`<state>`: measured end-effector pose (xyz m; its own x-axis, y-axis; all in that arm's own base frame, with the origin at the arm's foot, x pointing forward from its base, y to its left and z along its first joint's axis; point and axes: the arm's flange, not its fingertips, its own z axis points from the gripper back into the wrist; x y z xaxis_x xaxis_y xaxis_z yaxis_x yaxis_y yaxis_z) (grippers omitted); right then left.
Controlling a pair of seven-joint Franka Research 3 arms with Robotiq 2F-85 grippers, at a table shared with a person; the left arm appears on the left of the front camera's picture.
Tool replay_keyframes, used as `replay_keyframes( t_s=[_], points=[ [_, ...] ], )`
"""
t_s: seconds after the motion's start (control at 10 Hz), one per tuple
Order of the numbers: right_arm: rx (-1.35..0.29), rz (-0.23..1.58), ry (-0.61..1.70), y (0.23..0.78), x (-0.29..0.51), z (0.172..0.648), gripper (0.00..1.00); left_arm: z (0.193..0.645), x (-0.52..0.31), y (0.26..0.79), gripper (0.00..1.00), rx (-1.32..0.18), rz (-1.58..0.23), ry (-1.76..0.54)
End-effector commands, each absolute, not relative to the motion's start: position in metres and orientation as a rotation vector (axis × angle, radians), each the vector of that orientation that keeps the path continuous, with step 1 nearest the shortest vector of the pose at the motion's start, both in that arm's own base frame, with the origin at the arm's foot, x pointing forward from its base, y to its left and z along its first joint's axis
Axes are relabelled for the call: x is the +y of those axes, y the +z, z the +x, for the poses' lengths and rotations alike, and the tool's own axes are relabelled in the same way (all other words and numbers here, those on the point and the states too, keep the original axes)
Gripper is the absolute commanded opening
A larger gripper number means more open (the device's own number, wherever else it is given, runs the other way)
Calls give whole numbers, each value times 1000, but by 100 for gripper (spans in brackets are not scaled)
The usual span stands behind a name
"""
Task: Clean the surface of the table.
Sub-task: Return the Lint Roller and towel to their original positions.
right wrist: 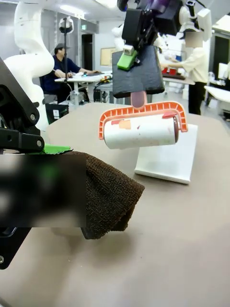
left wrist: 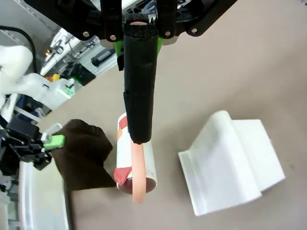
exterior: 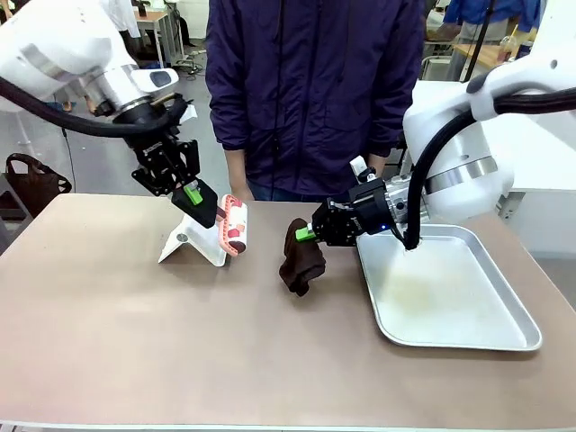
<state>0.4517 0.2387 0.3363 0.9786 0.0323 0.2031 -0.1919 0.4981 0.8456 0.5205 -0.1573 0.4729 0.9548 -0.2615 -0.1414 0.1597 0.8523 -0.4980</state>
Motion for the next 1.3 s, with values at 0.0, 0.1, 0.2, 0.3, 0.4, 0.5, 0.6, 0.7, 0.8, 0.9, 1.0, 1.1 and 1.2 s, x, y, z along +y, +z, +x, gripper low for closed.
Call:
replay_keyframes(
  t_s=[0.0, 0.1, 0.2, 0.3, 0.4, 0.5, 0.6, 0.7, 0.8, 0.9, 1.0, 1.1, 1.2],
  points=[
    [-173, 1038, 89, 337, 244, 462, 11, 544, -163, 484, 22, 230, -411, -207],
    [-180, 1037, 69, 336, 242, 465, 11, 560, -164, 485, 22, 254, -393, -176],
    [-179, 1028, 48, 335, 239, 468, 11, 569, -164, 483, 22, 266, -365, -146],
    [-201, 1024, 31, 334, 236, 470, 11, 577, -165, 480, 22, 299, -349, -152],
    [-235, 1016, 12, 334, 233, 473, 11, 585, -165, 476, 22, 306, -343, -148],
    [-237, 997, -2, 332, 230, 477, 11, 593, -165, 470, 22, 315, -340, -139],
    [-264, 957, -38, 329, 230, 481, 11, 597, -164, 466, 22, 322, -335, -128],
    [-268, 933, -55, 326, 230, 484, 11, 599, -163, 463, 22, 340, -324, -132],
    [-268, 917, -72, 323, 232, 488, 11, 600, -161, 461, 22, 346, -312, -124],
    [-270, 904, -80, 321, 235, 491, 11, 602, -160, 458, 22, 363, -294, -113],
    [-279, 883, -92, 319, 237, 494, 11, 603, -160, 456, 22, 382, -280, -110],
    [-278, 881, -88, 319, 239, 495, 11, 603, -159, 453, 22, 398, -287, -116],
    [-290, 876, -94, 318, 239, 497, 11, 604, -160, 449, 22, 411, -287, -120]
  ],
)
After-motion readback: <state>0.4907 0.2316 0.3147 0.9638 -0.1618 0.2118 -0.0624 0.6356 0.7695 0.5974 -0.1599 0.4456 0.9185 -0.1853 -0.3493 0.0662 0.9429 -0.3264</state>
